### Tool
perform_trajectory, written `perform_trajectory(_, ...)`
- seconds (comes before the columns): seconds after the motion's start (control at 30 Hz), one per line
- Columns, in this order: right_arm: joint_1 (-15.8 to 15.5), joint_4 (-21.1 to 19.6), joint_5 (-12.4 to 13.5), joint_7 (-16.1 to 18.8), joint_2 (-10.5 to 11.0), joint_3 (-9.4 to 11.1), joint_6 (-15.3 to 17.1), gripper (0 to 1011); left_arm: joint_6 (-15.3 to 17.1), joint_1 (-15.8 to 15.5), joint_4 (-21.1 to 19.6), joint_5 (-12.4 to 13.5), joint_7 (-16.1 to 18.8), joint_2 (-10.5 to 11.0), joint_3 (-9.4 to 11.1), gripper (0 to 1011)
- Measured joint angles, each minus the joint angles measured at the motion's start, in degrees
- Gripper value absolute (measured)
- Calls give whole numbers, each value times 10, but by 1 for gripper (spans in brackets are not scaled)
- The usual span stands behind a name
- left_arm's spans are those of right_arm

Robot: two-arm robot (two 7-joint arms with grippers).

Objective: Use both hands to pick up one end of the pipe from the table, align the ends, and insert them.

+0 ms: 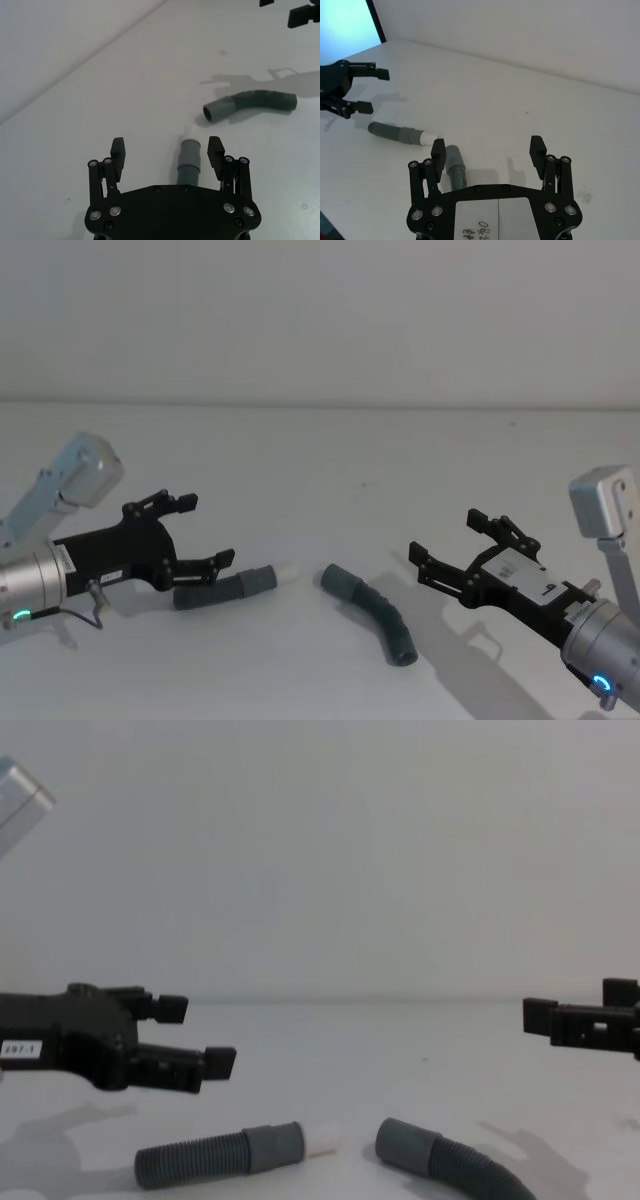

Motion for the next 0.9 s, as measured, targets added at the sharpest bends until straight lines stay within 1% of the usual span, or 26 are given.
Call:
perform_trajectory(0.2, 1, 2, 0, -4, 0, -6, -1, 1000, -6, 2, 5, 1, -5, 4, 7, 1000)
perform_trajectory(0.37, 2, 5, 0, -6, -1, -11, -2, 1000, -13, 3, 13, 7, -5, 3, 12, 1000)
perform_trajectory(0.7, 5, 14, -3, -8, -5, -20, -4, 1000, -30, -2, 37, 24, 4, -12, 20, 1001)
perform_trajectory(0.9, 7, 17, -6, -3, -4, -25, -6, 1001, -33, -5, 48, 31, 4, -19, 23, 1000)
